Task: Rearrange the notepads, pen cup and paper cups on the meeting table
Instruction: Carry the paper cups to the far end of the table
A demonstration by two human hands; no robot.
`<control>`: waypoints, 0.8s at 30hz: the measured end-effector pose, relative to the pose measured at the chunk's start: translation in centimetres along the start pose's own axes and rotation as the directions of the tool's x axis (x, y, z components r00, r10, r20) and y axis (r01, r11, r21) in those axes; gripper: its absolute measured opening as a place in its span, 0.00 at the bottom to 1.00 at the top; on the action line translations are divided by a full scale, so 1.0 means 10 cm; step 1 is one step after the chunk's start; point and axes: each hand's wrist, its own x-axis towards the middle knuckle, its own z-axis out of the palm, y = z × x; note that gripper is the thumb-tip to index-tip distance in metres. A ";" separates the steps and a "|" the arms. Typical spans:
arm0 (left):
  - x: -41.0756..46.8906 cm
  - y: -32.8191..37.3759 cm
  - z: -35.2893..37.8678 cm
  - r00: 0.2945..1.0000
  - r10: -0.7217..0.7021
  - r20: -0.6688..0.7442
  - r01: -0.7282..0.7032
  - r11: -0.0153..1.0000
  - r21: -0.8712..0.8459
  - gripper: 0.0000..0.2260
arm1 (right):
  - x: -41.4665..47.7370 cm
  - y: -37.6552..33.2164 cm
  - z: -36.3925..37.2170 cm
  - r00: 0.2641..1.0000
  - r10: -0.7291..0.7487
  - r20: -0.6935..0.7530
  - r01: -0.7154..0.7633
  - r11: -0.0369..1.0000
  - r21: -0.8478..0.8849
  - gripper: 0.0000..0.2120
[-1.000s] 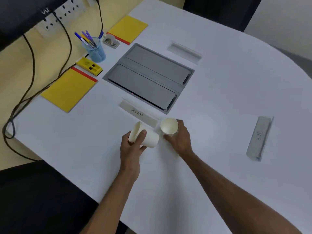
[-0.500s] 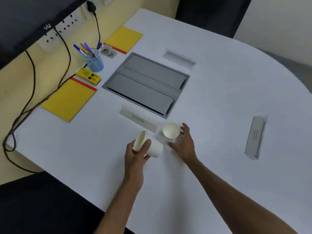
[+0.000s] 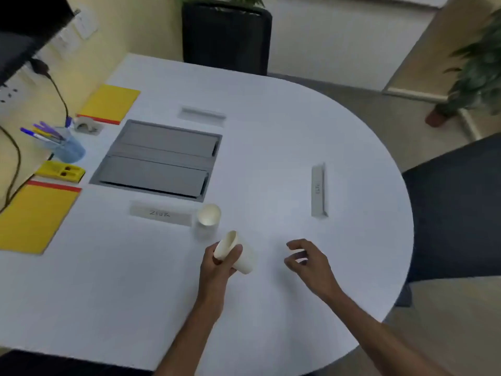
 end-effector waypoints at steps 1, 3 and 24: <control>-0.05 -0.02 0.11 1.000 -0.004 0.029 0.003 1.000 0.031 0.26 | -0.10 0.03 -0.14 1.000 0.017 -0.003 -0.017 1.000 0.010 0.11; -0.17 -0.07 0.35 0.996 -0.007 0.094 -0.003 0.994 0.105 0.26 | -0.29 0.08 -0.42 0.998 0.049 -0.028 -0.048 0.998 0.027 0.08; -2.57 -1.59 3.65 0.661 0.006 0.751 -0.501 0.748 0.435 0.23 | -3.22 1.96 -3.47 0.883 -0.016 -0.469 -0.171 0.919 -0.355 0.17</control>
